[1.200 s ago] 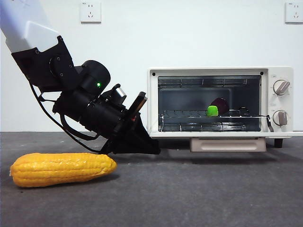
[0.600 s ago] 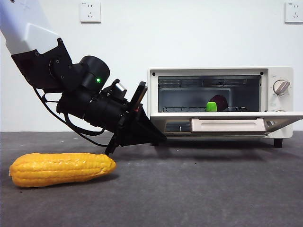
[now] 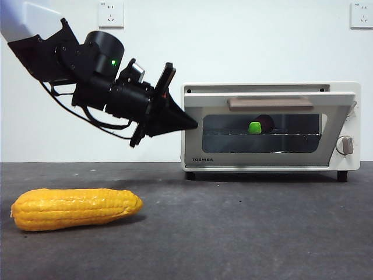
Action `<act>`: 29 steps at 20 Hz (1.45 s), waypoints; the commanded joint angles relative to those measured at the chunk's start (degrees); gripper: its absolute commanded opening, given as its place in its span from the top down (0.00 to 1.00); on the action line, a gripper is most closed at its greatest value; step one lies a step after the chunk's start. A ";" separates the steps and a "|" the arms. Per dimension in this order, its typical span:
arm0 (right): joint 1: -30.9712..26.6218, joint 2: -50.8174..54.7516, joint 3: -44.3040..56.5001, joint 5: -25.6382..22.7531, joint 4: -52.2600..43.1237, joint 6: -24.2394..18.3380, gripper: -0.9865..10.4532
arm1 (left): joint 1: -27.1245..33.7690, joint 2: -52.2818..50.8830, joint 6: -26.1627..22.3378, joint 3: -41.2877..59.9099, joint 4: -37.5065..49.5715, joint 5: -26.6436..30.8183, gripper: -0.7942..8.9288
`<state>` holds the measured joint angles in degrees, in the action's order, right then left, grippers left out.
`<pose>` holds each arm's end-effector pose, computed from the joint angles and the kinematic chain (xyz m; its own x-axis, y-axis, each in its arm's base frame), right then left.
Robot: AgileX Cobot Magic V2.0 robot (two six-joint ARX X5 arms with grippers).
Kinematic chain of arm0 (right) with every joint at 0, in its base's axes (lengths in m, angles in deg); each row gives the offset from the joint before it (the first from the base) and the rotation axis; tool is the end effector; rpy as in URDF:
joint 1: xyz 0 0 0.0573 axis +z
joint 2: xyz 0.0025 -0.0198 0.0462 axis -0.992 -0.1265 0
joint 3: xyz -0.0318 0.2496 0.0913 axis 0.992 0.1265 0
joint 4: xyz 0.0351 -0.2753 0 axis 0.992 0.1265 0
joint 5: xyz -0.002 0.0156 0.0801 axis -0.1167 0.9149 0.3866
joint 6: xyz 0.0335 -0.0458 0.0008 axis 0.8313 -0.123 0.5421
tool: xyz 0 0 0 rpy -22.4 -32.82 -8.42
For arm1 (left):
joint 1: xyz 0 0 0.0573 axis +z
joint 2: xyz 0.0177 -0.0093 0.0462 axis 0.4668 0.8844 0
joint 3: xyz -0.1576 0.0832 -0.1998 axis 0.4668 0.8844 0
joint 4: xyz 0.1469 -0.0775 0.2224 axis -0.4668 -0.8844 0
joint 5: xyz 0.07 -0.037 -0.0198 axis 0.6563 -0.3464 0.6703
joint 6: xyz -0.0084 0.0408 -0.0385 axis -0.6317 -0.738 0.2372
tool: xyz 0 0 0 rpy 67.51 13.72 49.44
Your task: Take the eggplant from the table,put the eggplant in the oven
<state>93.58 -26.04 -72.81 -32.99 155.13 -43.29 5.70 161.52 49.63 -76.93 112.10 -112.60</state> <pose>0.0949 0.0306 0.4328 0.6234 0.4845 -0.6137 -0.4751 0.8581 0.1949 0.4087 -0.1902 0.1726 0.4046 -0.8761 -0.2622 0.5979 0.4704 -0.6491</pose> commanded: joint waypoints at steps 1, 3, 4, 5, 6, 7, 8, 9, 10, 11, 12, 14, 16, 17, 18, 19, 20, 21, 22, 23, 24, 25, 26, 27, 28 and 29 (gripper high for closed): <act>0.07 0.07 -0.22 -0.04 -0.11 -0.63 0.92 | 0.20 0.09 0.00 -1.75 1.88 1.46 0.93; 0.07 0.07 -0.22 -0.04 -0.11 -0.66 0.92 | 0.20 0.09 -0.59 -3.21 1.51 3.06 0.93; 0.07 0.07 -0.22 -0.04 -0.09 -0.66 0.92 | 0.20 0.09 -0.57 -3.67 1.55 3.37 0.93; 0.07 0.07 -0.22 -0.04 -0.09 -0.66 0.92 | 0.20 0.09 -0.57 -4.13 1.51 3.34 0.93; 0.07 0.07 -0.22 -0.04 -0.11 -0.66 0.92 | 0.20 0.09 -0.59 -4.37 1.55 3.37 0.93; 0.07 0.07 -0.22 -0.04 -0.09 -0.66 0.92 | 0.26 0.09 -0.59 -4.63 1.53 3.37 0.93; 0.07 0.07 -0.22 -0.04 -0.09 -0.66 0.92 | 0.26 0.07 -0.57 -4.90 1.46 3.30 0.93; 0.07 0.07 -0.22 -0.04 -0.04 -0.66 0.92 | 0.26 0.04 -0.52 -5.05 1.46 3.23 0.93; 0.07 0.07 -0.22 -0.04 0.02 -0.66 0.92 | 0.24 -0.28 -0.39 -5.07 1.22 2.71 0.93; 0.07 0.07 -0.22 -0.04 0.02 -0.66 0.92 | 0.24 -0.70 -0.39 -5.07 0.70 2.14 0.93; 0.07 0.07 -0.22 -0.04 0.02 -0.68 0.92 | 0.17 -1.55 -0.61 -5.07 -0.57 2.03 0.93; 0.07 0.07 -0.22 -0.04 -0.04 -0.68 0.92 | -0.09 -4.13 -3.26 -5.07 -4.28 2.25 0.93; 0.07 0.02 -0.22 -0.04 -0.09 -0.68 0.92 | -0.31 -8.13 -7.02 -5.07 -9.66 2.86 0.93; 0.07 0.02 -0.22 -0.04 -0.20 -0.68 0.92 | -0.46 -10.67 -8.96 -5.07 -13.11 4.20 0.93; 0.07 0.02 -0.22 -0.04 -0.33 -0.66 0.92 | -0.85 -13.33 -11.08 -5.07 -16.85 6.25 0.93; 0.07 0.00 -0.22 -0.04 -0.39 -0.66 0.92 | -1.16 -16.37 -13.05 -5.07 -20.68 8.28 0.93; 0.07 0.02 -0.22 -0.04 -0.39 -0.66 0.92 | -1.49 -19.32 -14.67 -5.07 -24.37 10.27 0.93; 0.07 0.00 -0.22 -0.04 -0.37 -0.66 0.92 | -1.86 -22.43 -16.20 -5.07 -27.96 12.55 0.93; 0.07 0.00 -0.22 -0.04 -0.39 -0.66 0.92 | -2.34 -25.55 -17.49 -5.07 -31.47 14.88 0.93; 0.07 0.00 -0.22 -0.04 -0.39 -0.66 0.92 | -2.91 -28.61 -18.32 -5.07 -34.64 17.14 0.93; 0.07 0.00 -0.22 -0.04 -0.39 -0.66 0.92 | -3.39 -31.61 -18.73 -5.07 -37.59 19.23 0.93; 0.07 0.00 -0.22 -0.04 -0.39 -0.66 0.92 | -3.78 -34.53 -19.34 -5.07 -40.24 21.24 0.93; 0.07 0.00 -0.22 -0.04 -0.39 -0.66 0.92 | -4.22 -37.27 -19.98 -5.07 -42.71 22.95 0.93; 0.07 0.00 -0.22 -0.04 -0.37 -0.66 0.92 | -4.63 -39.78 -20.00 -5.07 -45.03 24.33 0.93; 0.07 0.00 -0.22 -0.04 -0.37 -0.66 0.92 | -5.01 -42.25 -20.20 -5.07 -47.28 25.49 0.93; 0.07 0.02 -0.22 -0.04 -0.37 -0.66 0.92 | -5.31 -44.44 -20.20 -5.07 -49.48 26.36 0.93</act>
<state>93.58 -26.06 -72.79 -32.99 155.09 -43.29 0.62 116.91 30.53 -81.76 62.57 -86.59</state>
